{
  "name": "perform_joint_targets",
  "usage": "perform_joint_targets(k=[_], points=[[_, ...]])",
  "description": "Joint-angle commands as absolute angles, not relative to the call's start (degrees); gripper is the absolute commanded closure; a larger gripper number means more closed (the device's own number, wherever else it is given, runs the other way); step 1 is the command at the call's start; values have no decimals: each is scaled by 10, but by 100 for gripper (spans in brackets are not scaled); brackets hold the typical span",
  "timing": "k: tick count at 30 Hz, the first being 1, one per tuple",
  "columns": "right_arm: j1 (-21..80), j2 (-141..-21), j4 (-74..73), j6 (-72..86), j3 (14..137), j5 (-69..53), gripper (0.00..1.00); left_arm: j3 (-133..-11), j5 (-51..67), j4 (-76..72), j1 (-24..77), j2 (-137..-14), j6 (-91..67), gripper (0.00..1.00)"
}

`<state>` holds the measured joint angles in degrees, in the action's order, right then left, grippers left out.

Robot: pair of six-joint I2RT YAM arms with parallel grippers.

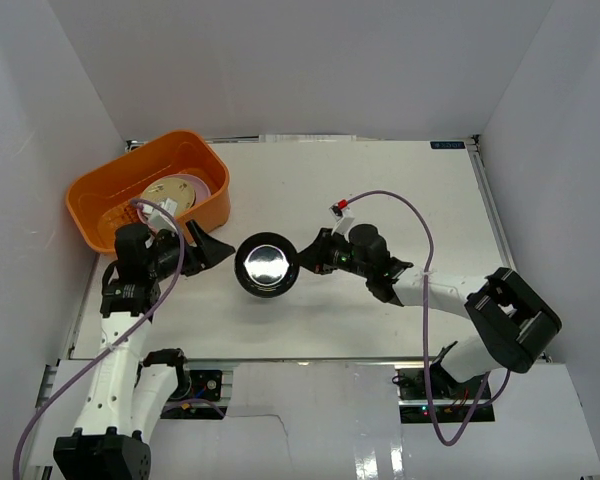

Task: Place the plates into the plastic bin on the countertop

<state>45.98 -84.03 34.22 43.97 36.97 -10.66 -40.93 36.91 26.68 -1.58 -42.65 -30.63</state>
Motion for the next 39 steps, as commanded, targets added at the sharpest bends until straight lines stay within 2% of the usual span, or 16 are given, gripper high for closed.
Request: perform_joint_targets(k=[1, 6, 9, 10, 13, 14, 15, 17, 18, 20, 21, 24, 29, 30, 33, 39], points=[[451, -823, 380, 417, 366, -173, 92, -389, 390, 295, -9, -448, -289, 21], [433, -825, 386, 422, 383, -208, 92, -372, 382, 268, 39, -485, -306, 32], [429, -825, 403, 432, 386, -229, 92, -365, 367, 244, 76, -505, -320, 45], [429, -824, 406, 433, 387, -234, 92, -364, 346, 241, 96, -510, -322, 59], [426, -816, 406, 432, 379, -234, 92, -365, 324, 225, 119, -519, -335, 80], [425, -812, 406, 432, 376, -237, 91, -366, 319, 221, 120, -520, -339, 93], [420, -804, 404, 433, 372, -238, 83, -373, 314, 217, 121, -521, -348, 98], [412, -790, 402, 435, 354, -237, 65, -385, 294, 205, 121, -528, -359, 100], [408, -769, 395, 435, 347, -234, 47, -408, 291, 194, 121, -534, -364, 100], [398, -741, 359, 421, 324, -217, 32, -438, 282, 183, 121, -563, -375, 100], [397, -705, 345, 398, 316, -213, 19, -457, 275, 180, 120, -576, -375, 100], [393, -628, 268, 358, 287, -197, 8, -540, 242, 184, 107, -630, -372, 100], [389, -514, 189, 313, 235, -155, 8, -620, 240, 159, 6, -681, -427, 100], [388, -505, 175, 311, 222, -152, 9, -619, 248, 151, -60, -686, -440, 100], [388, -494, 170, 303, 202, -148, 9, -601, 212, 133, -147, -679, -475, 100], [388, -523, 180, 298, 193, -165, 10, -630, 122, 173, -185, -736, -434, 100]])
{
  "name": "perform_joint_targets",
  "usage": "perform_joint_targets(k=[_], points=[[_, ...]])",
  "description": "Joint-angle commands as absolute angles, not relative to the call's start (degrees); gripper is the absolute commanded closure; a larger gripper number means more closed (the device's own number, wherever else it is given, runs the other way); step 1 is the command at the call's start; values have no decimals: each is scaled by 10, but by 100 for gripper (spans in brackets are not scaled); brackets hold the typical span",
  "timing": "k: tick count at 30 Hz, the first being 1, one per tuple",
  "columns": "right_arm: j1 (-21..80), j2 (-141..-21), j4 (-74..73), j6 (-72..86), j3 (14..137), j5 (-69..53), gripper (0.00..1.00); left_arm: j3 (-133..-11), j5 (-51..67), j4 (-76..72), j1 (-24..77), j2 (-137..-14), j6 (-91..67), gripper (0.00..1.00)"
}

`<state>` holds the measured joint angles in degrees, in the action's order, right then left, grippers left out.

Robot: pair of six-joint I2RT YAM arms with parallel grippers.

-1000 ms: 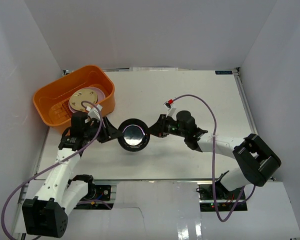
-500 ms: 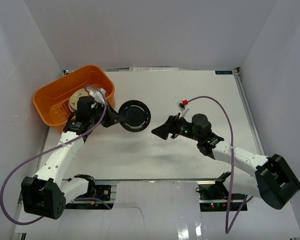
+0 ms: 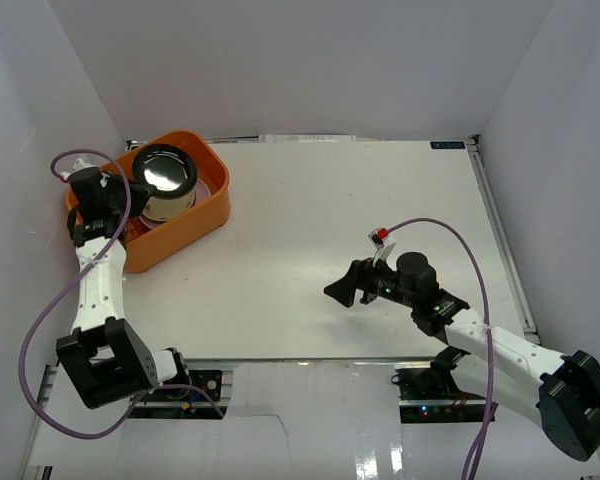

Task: Place the plates into the plastic bin on the countertop

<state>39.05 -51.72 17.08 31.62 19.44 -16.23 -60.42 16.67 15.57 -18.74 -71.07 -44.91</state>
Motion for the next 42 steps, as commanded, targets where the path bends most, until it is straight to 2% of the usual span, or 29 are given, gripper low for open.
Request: perform_joint_targets(k=[1, 7, 11, 14, 15, 18, 19, 22, 28, 29, 34, 38, 42], points=[[388, -525, 182, 298, 192, -167, 10, -635, 93, 175, -185, -756, -426, 100], [388, -520, 184, 298, 182, -168, 11, -680, 25, 191, -186, -823, -366, 94], [388, -505, 178, 299, 172, -156, 11, -709, 22, 206, -186, -874, -334, 81], [388, -496, 169, 299, 178, -148, 11, -710, 29, 210, -186, -883, -331, 60], [388, -494, 159, 298, 182, -145, 11, -708, 32, 210, -186, -882, -331, 47], [388, -490, 150, 295, 192, -138, 11, -702, 48, 210, -186, -873, -332, 26], [389, -490, 141, 295, 196, -135, 11, -701, 49, 210, -186, -868, -332, 15], [388, -483, 118, 294, 213, -128, 11, -700, 63, 213, -185, -831, -336, 2], [388, -462, 55, 281, 269, -91, 4, -676, 81, 207, -161, -700, -336, 2], [388, -461, 25, 273, 282, -81, 10, -670, 83, 207, -150, -680, -331, 2], [389, -432, -75, 203, 365, 34, 10, -573, 128, 195, -103, -553, -312, 2], [388, -402, -140, 171, 458, 124, 10, -513, 221, 192, -48, -462, -275, 2], [388, -350, -143, 157, 494, 198, 10, -478, 317, 201, -33, -342, -244, 2]])
